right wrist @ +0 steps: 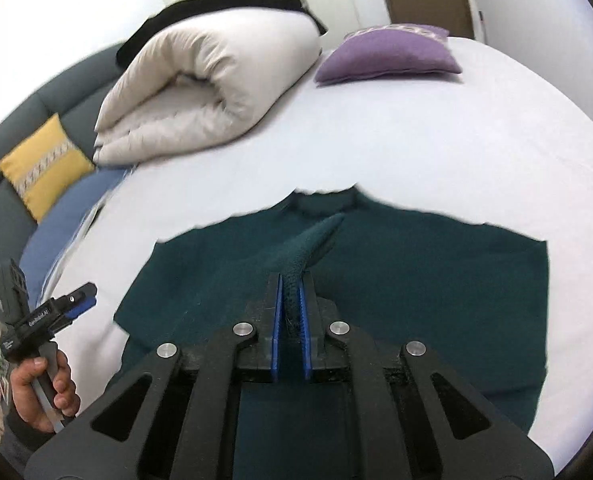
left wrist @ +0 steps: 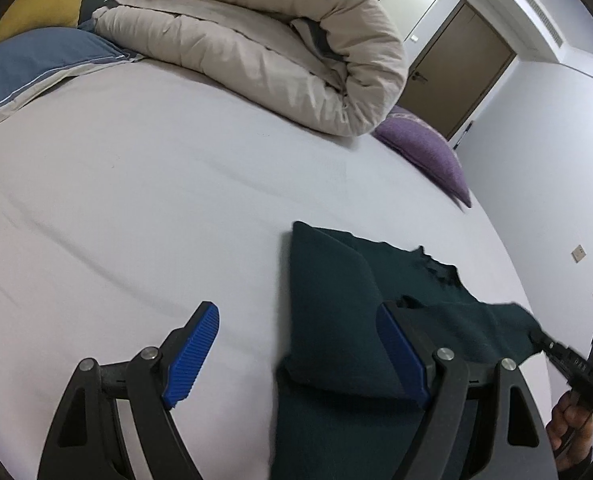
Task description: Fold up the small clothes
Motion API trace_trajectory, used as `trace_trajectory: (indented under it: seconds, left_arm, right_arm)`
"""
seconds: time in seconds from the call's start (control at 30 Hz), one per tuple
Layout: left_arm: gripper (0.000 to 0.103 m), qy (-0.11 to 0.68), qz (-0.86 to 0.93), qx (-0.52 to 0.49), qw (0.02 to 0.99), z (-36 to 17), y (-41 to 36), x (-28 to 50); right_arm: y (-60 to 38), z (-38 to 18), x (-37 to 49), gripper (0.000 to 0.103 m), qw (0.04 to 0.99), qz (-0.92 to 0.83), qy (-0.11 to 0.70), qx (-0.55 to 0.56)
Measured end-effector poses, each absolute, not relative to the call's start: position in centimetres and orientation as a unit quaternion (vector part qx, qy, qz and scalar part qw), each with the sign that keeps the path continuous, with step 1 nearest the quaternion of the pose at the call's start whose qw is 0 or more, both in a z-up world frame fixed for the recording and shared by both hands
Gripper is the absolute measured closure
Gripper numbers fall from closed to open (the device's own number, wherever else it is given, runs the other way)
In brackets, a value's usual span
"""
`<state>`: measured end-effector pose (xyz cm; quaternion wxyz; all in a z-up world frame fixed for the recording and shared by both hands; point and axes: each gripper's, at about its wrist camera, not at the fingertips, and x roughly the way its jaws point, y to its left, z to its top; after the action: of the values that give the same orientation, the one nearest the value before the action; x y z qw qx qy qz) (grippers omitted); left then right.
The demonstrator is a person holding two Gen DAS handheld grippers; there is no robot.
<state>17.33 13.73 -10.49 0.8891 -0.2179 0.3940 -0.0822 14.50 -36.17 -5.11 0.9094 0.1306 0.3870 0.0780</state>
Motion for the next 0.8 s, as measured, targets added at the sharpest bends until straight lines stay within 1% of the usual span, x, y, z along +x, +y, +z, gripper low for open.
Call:
trace_trajectory:
  seconds: [0.07, 0.2, 0.27, 0.33, 0.37, 0.47, 0.63, 0.8]
  left_arm:
    - [0.022, 0.408, -0.074, -0.200, 0.888, -11.1, 13.1, 18.7]
    - [0.022, 0.436, -0.060, -0.160, 0.883, -12.7, 11.3, 21.0]
    - [0.022, 0.443, -0.060, -0.161, 0.880, -13.3, 11.0, 21.8]
    - [0.022, 0.446, -0.064, -0.164, 0.877, -13.8, 10.8, 22.3]
    - [0.022, 0.452, -0.066, -0.164, 0.874, -14.2, 10.6, 22.6]
    - [0.023, 0.461, -0.062, -0.152, 0.872, -15.1, 9.9, 23.2]
    - [0.023, 0.456, -0.063, -0.176, 0.870, -15.2, 10.4, 23.1]
    - [0.023, 0.450, -0.071, -0.202, 0.867, -15.1, 11.1, 23.0]
  right_arm:
    - [-38.2, -7.2, 15.1, 0.096, 0.905, 0.061, 0.397, 0.140]
    - [-39.8, -11.9, 15.6, 0.096, 0.878, 0.052, 0.451, 0.153]
    - [-39.7, -12.4, 14.8, 0.096, 0.880, 0.058, 0.444, 0.157]
    - [-39.0, -11.1, 13.6, 0.096, 0.900, 0.079, 0.401, 0.152]
    - [-37.9, -9.5, 12.9, 0.096, 0.915, 0.096, 0.369, 0.132]
    - [-34.4, -6.1, 13.0, 0.096, 0.931, 0.123, 0.337, 0.065]
    - [-29.5, 0.5, 14.4, 0.097, 0.938, 0.180, 0.293, 0.049]
    - [-25.0, 8.5, 15.0, 0.097, 0.947, 0.227, 0.225, 0.026]
